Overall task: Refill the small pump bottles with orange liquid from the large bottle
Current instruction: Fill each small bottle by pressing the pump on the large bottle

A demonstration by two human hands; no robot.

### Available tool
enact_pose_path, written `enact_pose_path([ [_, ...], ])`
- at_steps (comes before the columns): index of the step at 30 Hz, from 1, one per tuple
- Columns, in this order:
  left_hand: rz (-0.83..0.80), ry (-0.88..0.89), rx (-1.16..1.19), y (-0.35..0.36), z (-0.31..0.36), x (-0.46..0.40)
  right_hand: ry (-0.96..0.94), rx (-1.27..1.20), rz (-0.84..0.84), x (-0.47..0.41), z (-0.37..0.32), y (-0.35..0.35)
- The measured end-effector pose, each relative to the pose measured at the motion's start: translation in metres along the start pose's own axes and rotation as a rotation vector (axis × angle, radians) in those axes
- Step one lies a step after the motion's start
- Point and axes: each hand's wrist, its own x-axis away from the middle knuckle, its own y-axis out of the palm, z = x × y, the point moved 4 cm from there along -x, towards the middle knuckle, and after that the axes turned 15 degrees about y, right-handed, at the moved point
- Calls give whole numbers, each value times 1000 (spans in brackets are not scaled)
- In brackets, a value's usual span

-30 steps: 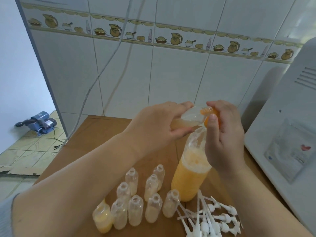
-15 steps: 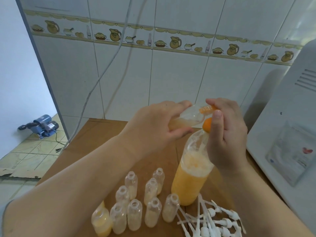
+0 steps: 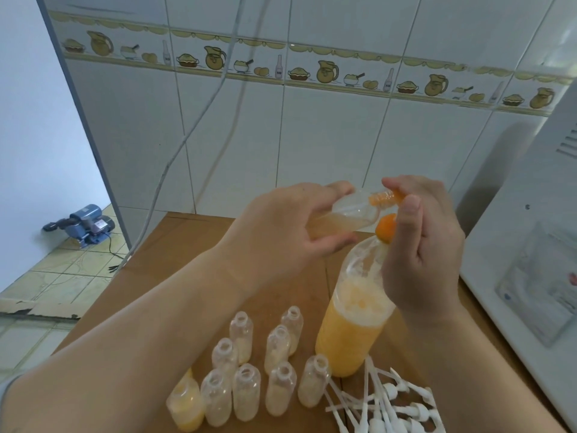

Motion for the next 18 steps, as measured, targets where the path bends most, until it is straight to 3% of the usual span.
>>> enact_pose_path([
  [5, -9, -13, 28, 5, -1, 4, 12, -27, 49, 12, 10, 7],
  [12, 47, -53, 71, 3, -2, 1, 9, 17, -22, -4, 6, 5],
  [18, 29, -68, 87, 7, -1, 0, 11, 24, 54, 5, 16, 4],
])
